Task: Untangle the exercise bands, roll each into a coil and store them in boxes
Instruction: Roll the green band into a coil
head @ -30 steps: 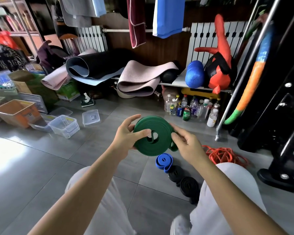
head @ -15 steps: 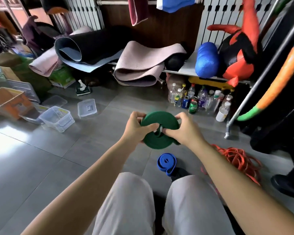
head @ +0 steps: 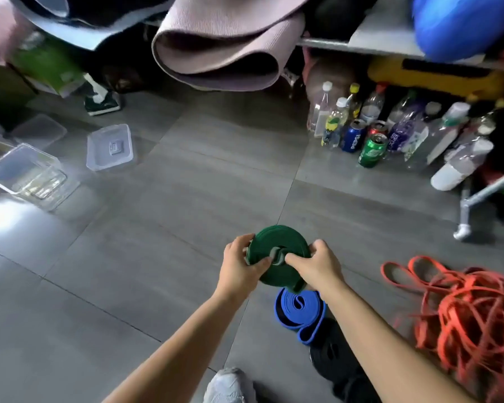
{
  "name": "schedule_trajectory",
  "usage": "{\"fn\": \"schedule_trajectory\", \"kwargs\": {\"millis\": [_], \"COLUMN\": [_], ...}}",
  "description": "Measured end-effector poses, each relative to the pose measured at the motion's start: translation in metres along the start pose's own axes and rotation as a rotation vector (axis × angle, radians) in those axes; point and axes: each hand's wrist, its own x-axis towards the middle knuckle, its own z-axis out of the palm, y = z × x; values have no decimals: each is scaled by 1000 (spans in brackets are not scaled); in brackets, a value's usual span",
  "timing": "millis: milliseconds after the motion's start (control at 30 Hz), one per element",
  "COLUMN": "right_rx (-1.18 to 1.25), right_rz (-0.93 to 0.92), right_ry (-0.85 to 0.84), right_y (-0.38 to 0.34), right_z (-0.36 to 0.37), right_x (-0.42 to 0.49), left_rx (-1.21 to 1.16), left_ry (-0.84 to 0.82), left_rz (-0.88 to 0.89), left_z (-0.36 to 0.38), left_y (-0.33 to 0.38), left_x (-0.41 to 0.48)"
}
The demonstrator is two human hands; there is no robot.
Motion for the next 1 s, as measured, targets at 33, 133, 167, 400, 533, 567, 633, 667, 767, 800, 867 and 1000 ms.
{"fn": "schedule_trajectory", "kwargs": {"millis": [33, 133, 167, 400, 533, 567, 633, 667, 767, 800, 867, 1000], "right_rx": [-10, -73, -106, -201, -332, -363, -412, -420, -412, -411, -425, -420], "right_rz": [16, 42, 46, 132, 101, 90, 59, 44, 1, -12, -73, -186], "right_ry": [-17, -78, -102, -135, -177, -190, -210, -226, -270, -275, -299, -155], "right_y": [5, 18, 21, 44, 57, 59, 63, 64, 67, 68, 73, 109], "right_z": [14, 54, 67, 131, 144, 145, 141, 138, 125, 120, 107, 72], "right_x": [17, 61, 73, 119, 115, 114, 114, 115, 120, 122, 123, 122], "left_rx": [12, 49, 45, -137, 239, 319, 442, 478, 506, 506, 500, 512], "left_ry": [9, 49, 51, 2, -97, -93, -68, -50, -3, 9, 27, 42], "left_rz": [-15, -90, -117, -232, -262, -241, -175, -159, -168, -163, -148, -128], "left_z": [3, 8, 8, 21, 36, 38, 40, 40, 44, 48, 53, 53], "left_y": [-14, -58, -72, -140, -158, -160, -160, -162, -163, -163, -163, -164], "left_x": [15, 54, 65, 94, 89, 87, 85, 85, 84, 82, 77, 79]}}
